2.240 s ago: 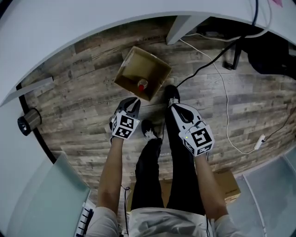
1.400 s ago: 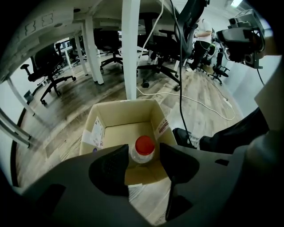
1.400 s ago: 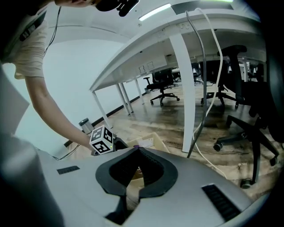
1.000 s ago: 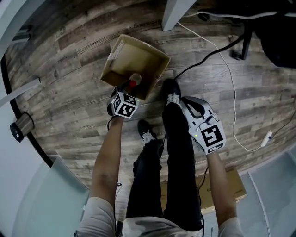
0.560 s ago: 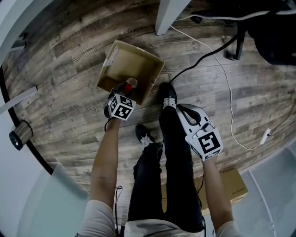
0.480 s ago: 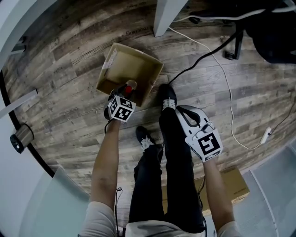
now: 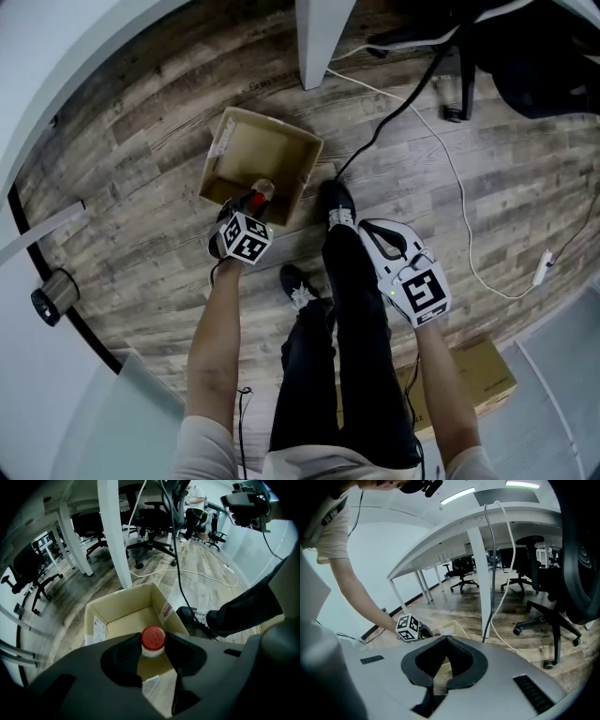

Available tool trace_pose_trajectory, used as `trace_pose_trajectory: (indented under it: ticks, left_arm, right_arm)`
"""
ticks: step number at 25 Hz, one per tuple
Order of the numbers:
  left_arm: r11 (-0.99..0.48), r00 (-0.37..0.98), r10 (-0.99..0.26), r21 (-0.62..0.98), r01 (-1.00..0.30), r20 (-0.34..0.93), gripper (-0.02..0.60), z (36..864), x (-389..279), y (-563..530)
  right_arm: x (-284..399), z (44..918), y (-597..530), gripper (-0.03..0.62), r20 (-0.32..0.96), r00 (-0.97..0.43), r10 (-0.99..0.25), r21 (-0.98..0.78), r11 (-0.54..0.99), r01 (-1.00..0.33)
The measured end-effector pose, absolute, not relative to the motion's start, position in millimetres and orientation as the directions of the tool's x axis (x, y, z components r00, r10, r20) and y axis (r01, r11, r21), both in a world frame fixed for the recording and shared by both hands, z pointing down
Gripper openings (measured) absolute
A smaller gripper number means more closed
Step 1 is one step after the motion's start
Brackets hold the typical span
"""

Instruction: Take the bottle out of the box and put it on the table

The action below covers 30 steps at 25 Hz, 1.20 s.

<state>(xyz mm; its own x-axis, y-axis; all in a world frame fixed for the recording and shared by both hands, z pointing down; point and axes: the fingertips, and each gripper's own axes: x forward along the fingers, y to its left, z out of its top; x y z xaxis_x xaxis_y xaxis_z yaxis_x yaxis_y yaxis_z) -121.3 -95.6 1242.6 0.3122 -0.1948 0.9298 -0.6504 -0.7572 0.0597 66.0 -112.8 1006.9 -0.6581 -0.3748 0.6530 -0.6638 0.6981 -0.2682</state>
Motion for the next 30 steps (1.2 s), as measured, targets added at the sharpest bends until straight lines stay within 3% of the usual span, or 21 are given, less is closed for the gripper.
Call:
trace_pose_trajectory:
  ticks: [10,18,23,30]
  left_arm:
    - [-0.817,0.343,-0.202,0.035,-0.575,0.917,0.163,1126,-129,-93]
    - [-0.805,0.432,-0.257,0.056,-0.591,0.864,0.162,990,-123,-107]
    - [-0.845,0.461,-0.279,0.012,-0.535,0.842,0.163,899,-113,-110]
    - [-0.922,0.440,-0.263,-0.089,-0.378,0.858,0.163,794,-97,-124]
  right_arm:
    - [64,936,-89,0.038,0.652,-0.649,-0.391,-0.265,0.685,-0.679]
    - [62,845,-84,0.038,0.627,-0.647,-0.434,-0.248,0.677,-0.693]
    - [74,784,-87,0.038,0.581,-0.608,-0.542,-0.278,0.570,-0.773]
    - [49,696,-104,0.038,0.526,-0.627,-0.575,-0.234,0.610,-0.757]
